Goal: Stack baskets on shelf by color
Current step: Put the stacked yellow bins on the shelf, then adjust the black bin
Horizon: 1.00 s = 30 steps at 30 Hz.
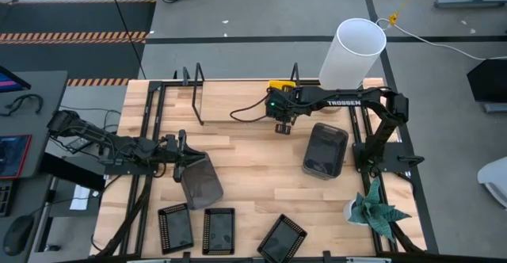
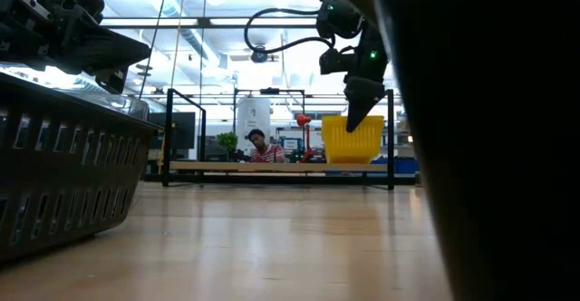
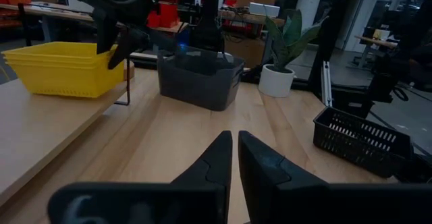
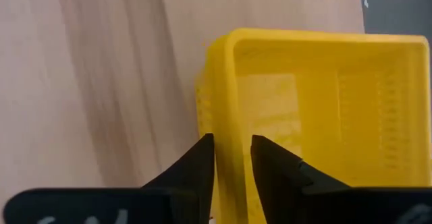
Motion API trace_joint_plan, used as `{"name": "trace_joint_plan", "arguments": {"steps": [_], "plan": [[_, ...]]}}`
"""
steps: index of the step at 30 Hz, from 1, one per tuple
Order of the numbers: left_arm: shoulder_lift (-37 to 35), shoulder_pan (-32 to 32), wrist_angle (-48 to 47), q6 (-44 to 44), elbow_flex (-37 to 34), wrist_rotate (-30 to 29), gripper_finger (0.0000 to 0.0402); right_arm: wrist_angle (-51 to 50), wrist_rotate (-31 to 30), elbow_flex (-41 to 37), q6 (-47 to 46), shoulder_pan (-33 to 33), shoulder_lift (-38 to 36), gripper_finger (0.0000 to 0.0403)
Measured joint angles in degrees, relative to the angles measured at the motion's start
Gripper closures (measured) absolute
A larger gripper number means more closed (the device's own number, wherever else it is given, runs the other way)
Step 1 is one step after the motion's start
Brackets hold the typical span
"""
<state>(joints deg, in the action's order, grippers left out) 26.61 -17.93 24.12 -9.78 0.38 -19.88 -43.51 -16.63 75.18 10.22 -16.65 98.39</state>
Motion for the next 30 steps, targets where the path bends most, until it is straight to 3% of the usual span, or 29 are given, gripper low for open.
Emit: {"name": "trace_joint_plan", "arguments": {"steps": [9,16,19,24,30], "plan": [[0.0,0.0,0.0,0.0,0.0,0.0,0.0365,-0.8,0.2,0.5,-2.0,0.4,0.0,0.0292],[0.0,0.0,0.0,0.0,0.0,0.0,0.0361,-4.4,0.3,6.3,-6.2,3.2,0.0,0.0292],[0.0,0.0,0.0,0.0,0.0,0.0,0.0364,-5.0,3.2,8.8,-10.4,4.9,0.0,0.0292],[0.0,0.0,0.0,0.0,0.0,0.0,0.0371,-3.6,15.4,9.6,-17.6,11.0,0.0,0.0291],[0.0,0.0,0.0,0.0,0.0,0.0,0.0368,-0.7,13.5,8.9,-19.0,22.3,0.0,0.0293]]}}
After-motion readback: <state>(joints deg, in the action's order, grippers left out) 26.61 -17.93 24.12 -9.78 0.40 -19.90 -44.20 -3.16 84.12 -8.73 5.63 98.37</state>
